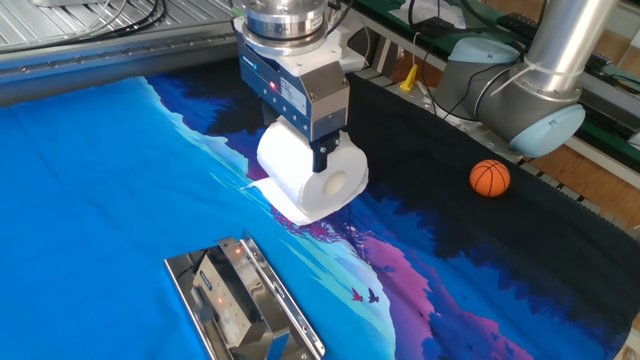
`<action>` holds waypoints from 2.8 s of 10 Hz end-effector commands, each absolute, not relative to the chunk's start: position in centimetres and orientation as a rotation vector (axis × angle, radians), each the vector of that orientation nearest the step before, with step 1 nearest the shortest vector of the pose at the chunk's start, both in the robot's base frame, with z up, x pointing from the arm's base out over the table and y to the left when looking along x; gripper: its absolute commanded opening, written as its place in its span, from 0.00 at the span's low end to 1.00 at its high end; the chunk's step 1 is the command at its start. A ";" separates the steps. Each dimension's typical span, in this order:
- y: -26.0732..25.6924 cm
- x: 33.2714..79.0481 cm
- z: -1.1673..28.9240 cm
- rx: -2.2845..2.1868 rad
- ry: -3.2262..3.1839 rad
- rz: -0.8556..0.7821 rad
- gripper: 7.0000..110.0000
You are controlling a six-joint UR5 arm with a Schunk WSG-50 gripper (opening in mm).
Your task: Put the toilet paper on its holder
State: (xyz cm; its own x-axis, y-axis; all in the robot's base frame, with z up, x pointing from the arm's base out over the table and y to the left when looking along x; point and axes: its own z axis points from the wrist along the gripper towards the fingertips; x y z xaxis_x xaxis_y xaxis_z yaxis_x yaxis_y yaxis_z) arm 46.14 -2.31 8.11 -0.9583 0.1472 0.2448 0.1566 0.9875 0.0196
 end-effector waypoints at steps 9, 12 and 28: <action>-2.8 46.5 7.8 -0.228 -2.861 -0.068 1.00; -2.6 46.7 7.7 -0.229 -2.861 -0.083 1.00; -2.8 46.2 7.4 -0.203 -2.835 -0.089 1.00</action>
